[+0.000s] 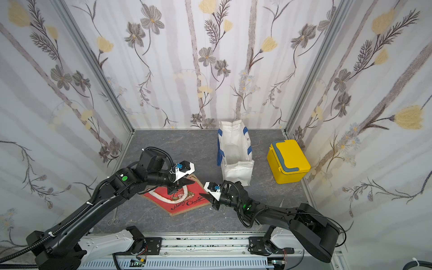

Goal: Put away the canvas bag
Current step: Press the canvas bag at the center of the board.

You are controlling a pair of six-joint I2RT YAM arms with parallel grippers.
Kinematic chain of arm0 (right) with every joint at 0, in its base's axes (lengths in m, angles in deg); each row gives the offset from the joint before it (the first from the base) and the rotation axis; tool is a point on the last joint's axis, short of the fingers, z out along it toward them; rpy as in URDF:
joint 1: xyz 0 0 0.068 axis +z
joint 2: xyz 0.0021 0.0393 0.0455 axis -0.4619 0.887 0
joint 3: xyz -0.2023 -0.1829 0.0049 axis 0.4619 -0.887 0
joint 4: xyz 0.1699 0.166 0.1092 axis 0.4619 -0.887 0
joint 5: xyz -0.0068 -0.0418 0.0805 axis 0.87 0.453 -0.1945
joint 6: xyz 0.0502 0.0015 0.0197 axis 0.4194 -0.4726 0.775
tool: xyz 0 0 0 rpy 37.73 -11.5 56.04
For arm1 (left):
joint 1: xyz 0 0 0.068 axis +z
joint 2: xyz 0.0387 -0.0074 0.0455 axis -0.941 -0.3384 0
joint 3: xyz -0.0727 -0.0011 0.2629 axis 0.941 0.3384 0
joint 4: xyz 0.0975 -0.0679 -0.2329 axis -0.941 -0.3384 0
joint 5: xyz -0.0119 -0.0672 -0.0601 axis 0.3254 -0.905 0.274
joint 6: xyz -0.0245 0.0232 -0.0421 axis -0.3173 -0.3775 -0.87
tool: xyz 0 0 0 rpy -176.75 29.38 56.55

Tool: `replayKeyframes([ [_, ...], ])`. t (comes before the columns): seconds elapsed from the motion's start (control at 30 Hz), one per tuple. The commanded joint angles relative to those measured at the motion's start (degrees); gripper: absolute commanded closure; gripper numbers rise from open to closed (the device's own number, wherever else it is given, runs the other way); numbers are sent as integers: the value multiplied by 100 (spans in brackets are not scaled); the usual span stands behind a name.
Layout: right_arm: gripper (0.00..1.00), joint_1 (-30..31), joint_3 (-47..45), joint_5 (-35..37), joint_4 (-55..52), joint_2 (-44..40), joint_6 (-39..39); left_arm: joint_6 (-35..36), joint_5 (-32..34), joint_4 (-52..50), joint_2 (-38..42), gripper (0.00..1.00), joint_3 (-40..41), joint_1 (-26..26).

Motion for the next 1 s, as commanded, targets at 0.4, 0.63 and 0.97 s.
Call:
replayKeyframes([
  [0.4, 45, -9, -449, -14, 780, 479, 626, 457, -67, 211, 24, 100, -3, 89],
  [0.63, 54, 17, -611, -95, 1201, 648, 867, 456, -32, 219, -1, 100, 48, 103],
  [0.97, 100, 105, -557, 19, 1361, 765, 1414, -967, 1262, 1716, 41, 38, 280, 162],
])
